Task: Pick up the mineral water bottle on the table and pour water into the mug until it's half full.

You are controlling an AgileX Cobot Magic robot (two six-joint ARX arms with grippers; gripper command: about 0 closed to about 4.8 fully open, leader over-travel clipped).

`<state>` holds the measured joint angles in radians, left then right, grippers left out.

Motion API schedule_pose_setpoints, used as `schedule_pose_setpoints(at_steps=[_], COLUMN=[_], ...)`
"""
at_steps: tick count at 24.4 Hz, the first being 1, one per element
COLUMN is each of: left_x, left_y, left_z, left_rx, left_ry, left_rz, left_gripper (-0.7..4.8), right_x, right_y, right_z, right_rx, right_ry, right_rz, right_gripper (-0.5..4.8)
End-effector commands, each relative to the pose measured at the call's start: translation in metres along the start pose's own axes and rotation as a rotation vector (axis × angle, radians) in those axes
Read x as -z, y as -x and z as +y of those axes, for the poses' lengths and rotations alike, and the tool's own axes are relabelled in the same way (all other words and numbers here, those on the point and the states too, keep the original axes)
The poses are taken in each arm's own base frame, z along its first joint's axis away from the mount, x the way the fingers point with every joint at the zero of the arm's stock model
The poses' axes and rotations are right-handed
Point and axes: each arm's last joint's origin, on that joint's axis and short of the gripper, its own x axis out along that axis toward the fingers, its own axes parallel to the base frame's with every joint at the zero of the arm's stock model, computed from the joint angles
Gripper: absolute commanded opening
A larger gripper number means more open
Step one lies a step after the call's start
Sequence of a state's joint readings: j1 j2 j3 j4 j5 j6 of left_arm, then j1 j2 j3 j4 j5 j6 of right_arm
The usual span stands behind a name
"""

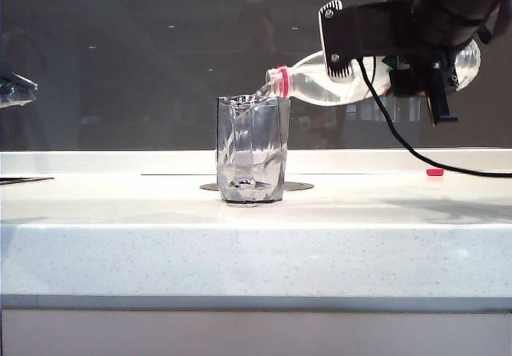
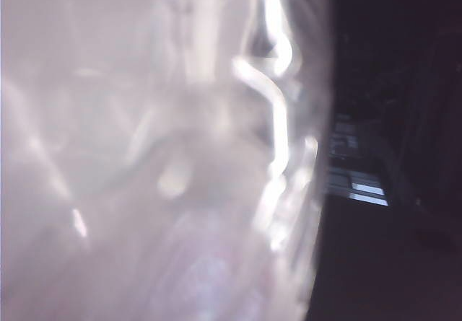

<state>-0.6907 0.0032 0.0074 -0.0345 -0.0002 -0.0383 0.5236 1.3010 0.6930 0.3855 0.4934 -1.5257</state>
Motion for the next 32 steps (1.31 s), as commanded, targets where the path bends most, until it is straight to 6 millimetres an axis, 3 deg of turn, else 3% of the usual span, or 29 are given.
schedule_pose_setpoints(at_steps=[1, 12, 20, 28, 32], left_x=[-0.002, -0.002, -0.002, -0.002, -0.002], left_y=[0.0, 0.0, 0.0, 0.0, 0.0], left_z=[0.0, 0.0, 0.0, 0.0, 0.0], left_rx=[0.004, 0.004, 0.004, 0.004, 0.004], left_ry=[-0.002, -0.002, -0.002, -0.002, -0.002], left_rz=[-0.015, -0.015, -0.015, -0.015, -0.015], left_gripper=[-0.04, -0.04, -0.04, -0.04, -0.04], right_x=[0.0, 0.0, -0.002, -0.004, -0.006], right_y=[0.002, 0.002, 0.003, 0.003, 0.003], right_z=[-0.012, -0.011, 0.003, 0.004, 0.004], right_rx=[0.074, 0.07, -0.062, -0.092, -0.15], right_ry=[-0.046, -0.057, -0.22, -0.672, -1.025], right_rz=[0.0, 0.002, 0.0, -0.037, -0.103], right_gripper=[1.84, 1.84, 1.84, 1.84, 1.84])
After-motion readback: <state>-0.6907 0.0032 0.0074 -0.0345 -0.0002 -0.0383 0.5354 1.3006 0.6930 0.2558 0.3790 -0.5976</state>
